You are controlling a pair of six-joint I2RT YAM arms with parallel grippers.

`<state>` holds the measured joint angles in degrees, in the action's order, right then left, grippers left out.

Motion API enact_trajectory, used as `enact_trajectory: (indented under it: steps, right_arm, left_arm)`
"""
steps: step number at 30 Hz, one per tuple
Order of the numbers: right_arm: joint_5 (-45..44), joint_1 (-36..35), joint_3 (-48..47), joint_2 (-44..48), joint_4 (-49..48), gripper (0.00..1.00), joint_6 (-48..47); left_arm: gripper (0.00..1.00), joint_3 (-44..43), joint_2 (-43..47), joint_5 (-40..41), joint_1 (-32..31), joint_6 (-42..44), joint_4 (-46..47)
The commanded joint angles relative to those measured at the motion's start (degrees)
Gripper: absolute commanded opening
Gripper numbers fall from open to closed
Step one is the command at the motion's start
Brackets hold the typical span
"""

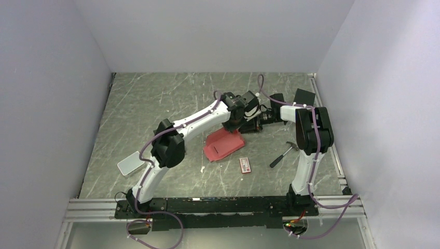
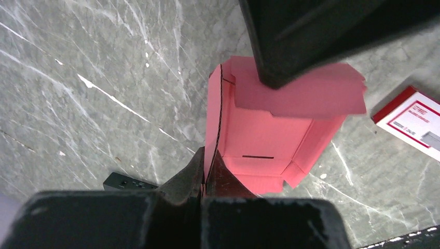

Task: Fold the paper box

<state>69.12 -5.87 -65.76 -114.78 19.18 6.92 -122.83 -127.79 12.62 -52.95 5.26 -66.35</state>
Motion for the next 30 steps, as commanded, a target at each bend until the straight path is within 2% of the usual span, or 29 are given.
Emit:
enact_trajectory:
  steps: [1,6,19,30]
  right_arm:
    - [1.9,-0.5,-2.2,0.4,1.8,0.44,-2.8]
    - [2.0,-0.5,-2.7,-0.4,4.3,0.45,-5.1]
    - [2.5,-0.9,-2.1,-0.9,2.7,0.46,-4.0]
    - [-1.8,-0.9,-1.8,-1.0,2.8,0.45,-4.2]
  left_arm:
    - [0.0,-3.9,-1.8,3.1,-0.2,1.7,-0.4]
    - [0.0,-4.7,-2.5,5.0,-0.7,1.5,-0.5]
    - [0.0,-5.7,-4.3,5.5,-2.5,0.1,-0.4]
    - [0.0,-6.7,-5.9,6.5,-3.8,-0.2,-0.8]
